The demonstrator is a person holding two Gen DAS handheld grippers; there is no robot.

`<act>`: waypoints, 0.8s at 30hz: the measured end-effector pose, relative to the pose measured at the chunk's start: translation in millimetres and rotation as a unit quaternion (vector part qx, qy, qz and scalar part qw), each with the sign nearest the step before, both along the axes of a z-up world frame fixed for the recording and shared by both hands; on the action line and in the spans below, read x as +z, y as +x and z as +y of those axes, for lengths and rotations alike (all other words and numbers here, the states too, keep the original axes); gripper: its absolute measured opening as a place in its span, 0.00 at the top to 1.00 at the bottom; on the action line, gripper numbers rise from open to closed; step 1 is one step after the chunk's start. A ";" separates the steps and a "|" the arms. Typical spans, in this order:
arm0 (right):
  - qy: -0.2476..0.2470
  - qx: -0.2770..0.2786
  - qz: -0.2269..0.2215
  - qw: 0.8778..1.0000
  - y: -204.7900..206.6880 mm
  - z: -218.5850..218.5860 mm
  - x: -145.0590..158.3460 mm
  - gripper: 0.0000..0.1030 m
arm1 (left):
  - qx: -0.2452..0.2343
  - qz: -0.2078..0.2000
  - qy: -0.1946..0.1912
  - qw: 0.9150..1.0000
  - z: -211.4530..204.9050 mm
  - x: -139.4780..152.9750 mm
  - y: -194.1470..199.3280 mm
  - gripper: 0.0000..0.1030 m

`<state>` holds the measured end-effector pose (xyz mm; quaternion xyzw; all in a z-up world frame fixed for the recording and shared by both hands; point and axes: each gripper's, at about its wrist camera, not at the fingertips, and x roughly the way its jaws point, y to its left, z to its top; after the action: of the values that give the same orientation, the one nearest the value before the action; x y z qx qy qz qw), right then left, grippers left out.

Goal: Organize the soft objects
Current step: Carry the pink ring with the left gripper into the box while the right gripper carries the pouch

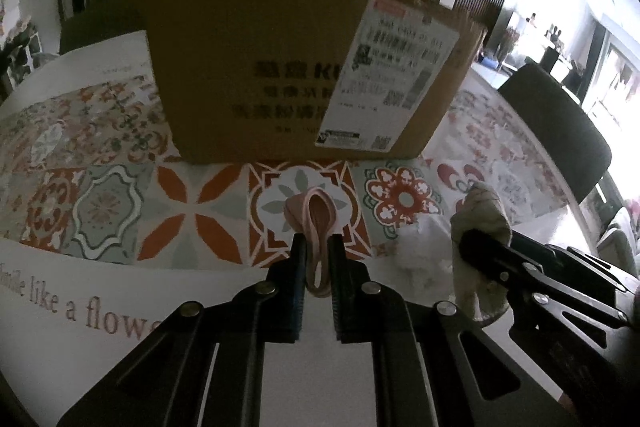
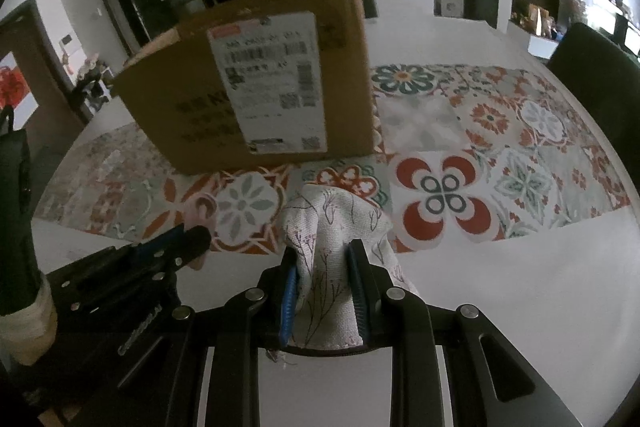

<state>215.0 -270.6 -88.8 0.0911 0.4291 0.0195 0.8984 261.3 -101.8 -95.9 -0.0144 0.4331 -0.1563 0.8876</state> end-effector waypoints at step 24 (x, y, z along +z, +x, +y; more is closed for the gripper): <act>-0.011 0.005 -0.078 0.997 -9.3 -4.4 77.4 0.76 | -0.027 -0.099 0.005 0.995 -2.7 84.0 -18.9 0.89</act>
<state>205.7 -275.0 -11.5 0.0773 0.3582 0.0268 0.9301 242.4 -104.5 -11.9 0.0178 0.3443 -0.1788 0.9215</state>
